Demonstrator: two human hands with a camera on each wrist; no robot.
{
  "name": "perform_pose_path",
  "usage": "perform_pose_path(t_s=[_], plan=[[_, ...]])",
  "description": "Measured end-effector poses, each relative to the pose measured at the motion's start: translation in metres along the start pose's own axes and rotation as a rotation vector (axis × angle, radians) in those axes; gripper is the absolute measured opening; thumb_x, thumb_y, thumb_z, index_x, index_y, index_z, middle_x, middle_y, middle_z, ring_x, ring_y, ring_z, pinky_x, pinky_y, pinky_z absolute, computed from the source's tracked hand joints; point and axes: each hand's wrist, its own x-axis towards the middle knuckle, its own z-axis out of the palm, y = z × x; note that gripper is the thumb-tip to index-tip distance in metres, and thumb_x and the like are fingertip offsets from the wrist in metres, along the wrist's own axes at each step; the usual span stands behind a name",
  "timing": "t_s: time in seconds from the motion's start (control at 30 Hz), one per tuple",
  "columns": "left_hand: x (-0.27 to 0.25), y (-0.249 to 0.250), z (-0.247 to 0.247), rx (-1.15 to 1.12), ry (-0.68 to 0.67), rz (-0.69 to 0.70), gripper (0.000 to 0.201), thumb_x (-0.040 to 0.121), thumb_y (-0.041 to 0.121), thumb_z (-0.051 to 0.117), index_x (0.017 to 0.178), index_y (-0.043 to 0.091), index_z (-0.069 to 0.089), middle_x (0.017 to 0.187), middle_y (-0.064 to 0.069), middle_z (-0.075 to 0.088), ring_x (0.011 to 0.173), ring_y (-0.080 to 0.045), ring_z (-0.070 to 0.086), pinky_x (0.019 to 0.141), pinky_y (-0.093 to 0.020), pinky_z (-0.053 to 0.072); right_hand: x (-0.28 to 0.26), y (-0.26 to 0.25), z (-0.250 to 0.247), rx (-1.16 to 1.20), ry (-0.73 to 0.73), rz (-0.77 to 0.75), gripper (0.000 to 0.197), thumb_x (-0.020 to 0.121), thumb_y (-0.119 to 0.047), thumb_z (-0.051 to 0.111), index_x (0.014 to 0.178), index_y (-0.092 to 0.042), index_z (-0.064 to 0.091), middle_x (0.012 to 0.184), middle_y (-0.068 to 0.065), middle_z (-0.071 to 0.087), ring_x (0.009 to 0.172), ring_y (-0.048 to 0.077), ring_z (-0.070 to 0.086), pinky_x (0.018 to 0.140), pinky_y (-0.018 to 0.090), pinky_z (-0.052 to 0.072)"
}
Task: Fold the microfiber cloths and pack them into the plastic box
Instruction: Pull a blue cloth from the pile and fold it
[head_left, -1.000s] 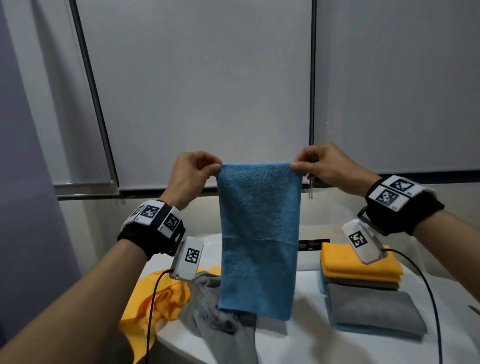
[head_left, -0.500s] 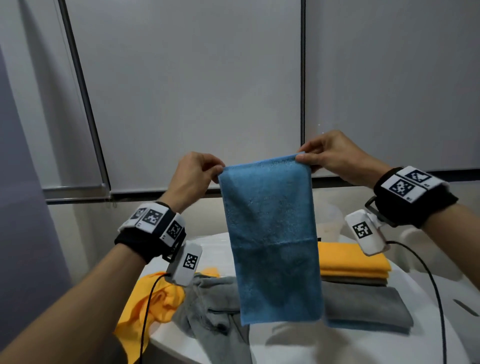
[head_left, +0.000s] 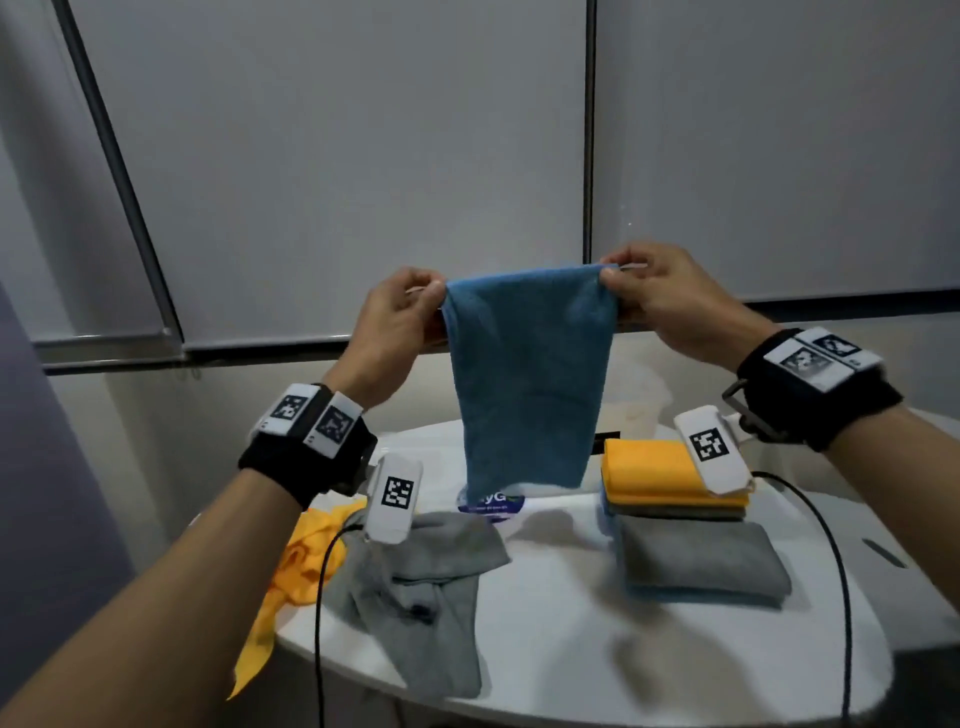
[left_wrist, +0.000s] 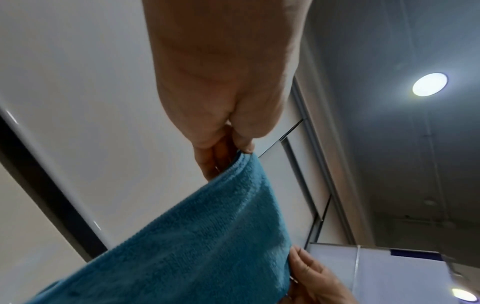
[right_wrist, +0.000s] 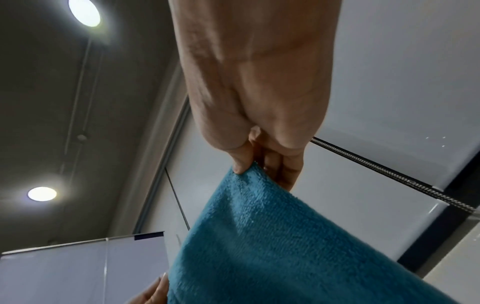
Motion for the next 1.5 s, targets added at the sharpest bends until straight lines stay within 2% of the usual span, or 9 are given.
perform_pose_path(t_s=[0.17, 0.33, 0.47, 0.63, 0.83, 0.93, 1.17, 1.33, 1.5], plan=[[-0.068, -0.029, 0.001, -0.105, -0.209, -0.174, 0.012, 0.104, 0.010, 0.047, 0.095, 0.009, 0.057, 0.079, -0.006, 0.062, 0.066, -0.016, 0.061, 0.061, -0.028, 0.058, -0.061, 0.034, -0.005, -0.017, -0.163, 0.103, 0.015, 0.101, -0.009, 0.054, 0.107, 0.003, 0.060, 0.091, 0.016, 0.065, 0.080, 0.020, 0.064, 0.071, 0.033, 0.055], [-0.151, -0.123, -0.001, -0.138, -0.414, -0.524, 0.006, 0.102, 0.008, 0.050, 0.101, 0.005, 0.055, 0.082, -0.016, 0.056, 0.067, -0.022, 0.059, 0.061, -0.031, 0.057, -0.139, 0.129, 0.010, 0.010, -0.412, 0.423, 0.012, 0.098, -0.008, 0.059, 0.101, 0.003, 0.062, 0.079, 0.012, 0.063, 0.075, 0.021, 0.058, 0.065, 0.029, 0.050], [-0.186, -0.176, 0.000, -0.071, -0.449, -0.664, 0.002, 0.101, 0.004, 0.052, 0.102, 0.004, 0.053, 0.078, -0.013, 0.059, 0.065, -0.023, 0.062, 0.060, -0.031, 0.057, -0.177, 0.190, 0.024, -0.012, -0.486, 0.594, 0.011, 0.098, -0.012, 0.061, 0.099, -0.001, 0.064, 0.084, 0.012, 0.065, 0.078, 0.026, 0.063, 0.071, 0.037, 0.055], [-0.173, -0.201, 0.005, 0.036, -0.377, -0.631, 0.013, 0.102, -0.001, 0.047, 0.099, 0.001, 0.059, 0.079, -0.015, 0.057, 0.064, -0.016, 0.058, 0.058, -0.025, 0.054, -0.164, 0.221, 0.047, -0.068, -0.289, 0.635, 0.008, 0.099, -0.005, 0.056, 0.093, -0.003, 0.062, 0.075, 0.011, 0.059, 0.062, 0.015, 0.057, 0.054, 0.028, 0.046], [-0.144, -0.226, 0.028, 0.223, -0.184, -0.614, 0.019, 0.099, 0.000, 0.052, 0.092, 0.007, 0.068, 0.080, -0.007, 0.063, 0.068, -0.014, 0.060, 0.060, -0.023, 0.054, -0.121, 0.236, 0.066, -0.440, -0.182, 0.439, 0.007, 0.092, -0.008, 0.063, 0.094, -0.003, 0.068, 0.084, 0.016, 0.072, 0.080, 0.030, 0.069, 0.065, 0.036, 0.052], [-0.134, -0.239, 0.031, 0.312, -0.129, -0.539, 0.009, 0.090, 0.001, 0.066, 0.094, 0.007, 0.072, 0.078, -0.004, 0.064, 0.072, -0.016, 0.059, 0.070, -0.033, 0.059, -0.107, 0.236, 0.069, -0.636, -0.213, 0.320, 0.006, 0.088, -0.004, 0.064, 0.091, -0.008, 0.068, 0.089, 0.006, 0.067, 0.082, 0.021, 0.061, 0.062, 0.027, 0.042], [-0.110, -0.258, 0.031, 0.460, -0.075, -0.507, 0.012, 0.086, 0.005, 0.071, 0.091, 0.013, 0.078, 0.087, -0.017, 0.074, 0.071, -0.020, 0.064, 0.075, -0.043, 0.060, -0.086, 0.240, 0.076, -0.886, -0.321, 0.196, 0.024, 0.080, 0.012, 0.044, 0.086, -0.007, 0.056, 0.081, 0.005, 0.058, 0.079, 0.025, 0.053, 0.060, 0.033, 0.037], [-0.102, -0.264, 0.041, 0.609, -0.137, -0.503, 0.020, 0.086, 0.001, 0.065, 0.099, 0.010, 0.078, 0.082, -0.010, 0.069, 0.068, -0.017, 0.060, 0.066, -0.021, 0.047, -0.075, 0.258, 0.083, -0.972, -0.426, 0.233, 0.031, 0.085, 0.013, 0.046, 0.098, -0.008, 0.065, 0.105, 0.012, 0.059, 0.095, 0.030, 0.058, 0.081, 0.035, 0.048], [-0.103, -0.271, 0.045, 0.731, -0.186, -0.502, 0.032, 0.084, -0.005, 0.062, 0.110, 0.006, 0.076, 0.106, -0.010, 0.073, 0.100, -0.021, 0.067, 0.080, -0.017, 0.043, -0.073, 0.271, 0.092, -1.026, -0.501, 0.273, 0.031, 0.089, 0.011, 0.043, 0.110, -0.003, 0.061, 0.113, 0.017, 0.056, 0.098, 0.036, 0.059, 0.089, 0.045, 0.049]])
